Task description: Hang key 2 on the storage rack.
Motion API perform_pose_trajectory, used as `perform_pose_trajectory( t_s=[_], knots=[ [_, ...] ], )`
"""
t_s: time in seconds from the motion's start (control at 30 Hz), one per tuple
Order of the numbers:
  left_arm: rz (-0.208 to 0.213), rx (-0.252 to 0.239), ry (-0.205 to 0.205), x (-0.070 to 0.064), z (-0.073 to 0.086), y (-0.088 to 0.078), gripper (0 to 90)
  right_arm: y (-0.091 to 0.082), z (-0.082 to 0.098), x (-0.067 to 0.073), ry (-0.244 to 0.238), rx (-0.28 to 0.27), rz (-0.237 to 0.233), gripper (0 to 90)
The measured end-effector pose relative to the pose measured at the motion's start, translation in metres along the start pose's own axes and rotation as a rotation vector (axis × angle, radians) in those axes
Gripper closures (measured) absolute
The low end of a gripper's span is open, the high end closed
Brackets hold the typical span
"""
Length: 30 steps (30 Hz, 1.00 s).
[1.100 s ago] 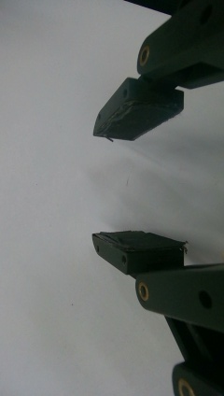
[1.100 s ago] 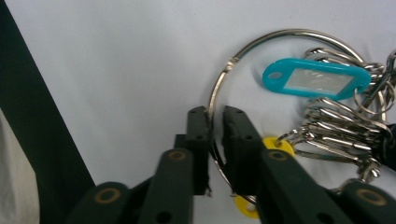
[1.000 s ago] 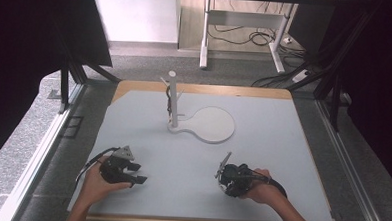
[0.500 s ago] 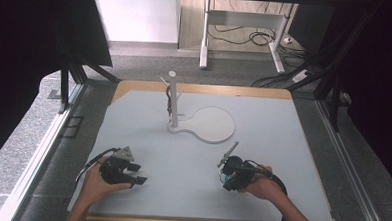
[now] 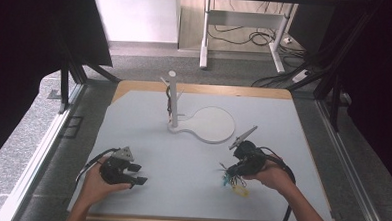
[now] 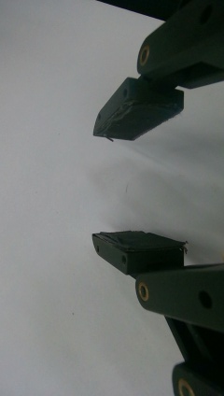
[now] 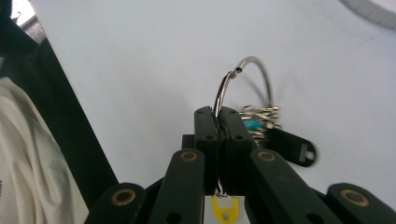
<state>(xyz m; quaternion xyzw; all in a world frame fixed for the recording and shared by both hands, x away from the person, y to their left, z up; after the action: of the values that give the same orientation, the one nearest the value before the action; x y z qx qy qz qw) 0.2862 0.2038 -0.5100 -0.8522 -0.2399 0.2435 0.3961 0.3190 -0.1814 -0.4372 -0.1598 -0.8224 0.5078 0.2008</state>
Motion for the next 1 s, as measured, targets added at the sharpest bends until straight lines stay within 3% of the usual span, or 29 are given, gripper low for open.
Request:
perform_pose_trajectory(
  t_s=[0.3, 0.6, 1.0],
  knots=[
    [-0.002, 0.006, 0.001, 0.000, 0.000, 0.002, 42.9, -0.016, -0.008, -0.007, 0.010, -0.018, 0.006, 87.9],
    [-0.002, 0.010, 0.003, 0.000, 0.001, 0.001, 42.9, -0.031, -0.019, -0.017, 0.031, 0.028, -0.012, 87.9],
    [-0.001, 0.011, 0.005, 0.000, 0.001, 0.001, 42.8, -0.048, -0.034, -0.023, 0.050, 0.024, -0.010, 88.0]
  ],
)
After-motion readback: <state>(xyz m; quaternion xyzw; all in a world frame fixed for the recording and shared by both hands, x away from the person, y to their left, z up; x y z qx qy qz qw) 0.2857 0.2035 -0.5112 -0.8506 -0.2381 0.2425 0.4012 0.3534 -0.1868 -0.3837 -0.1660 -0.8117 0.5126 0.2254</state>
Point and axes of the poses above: each handheld gripper's, and its own axes: y roughly forward along the jaws, z roughly out of its underside, x roughly to its left, the point moved 2 cm from there along y, roughly forward along the jaws, and after that the axes turned 4 degrees about -y, right-handed, at the moved point
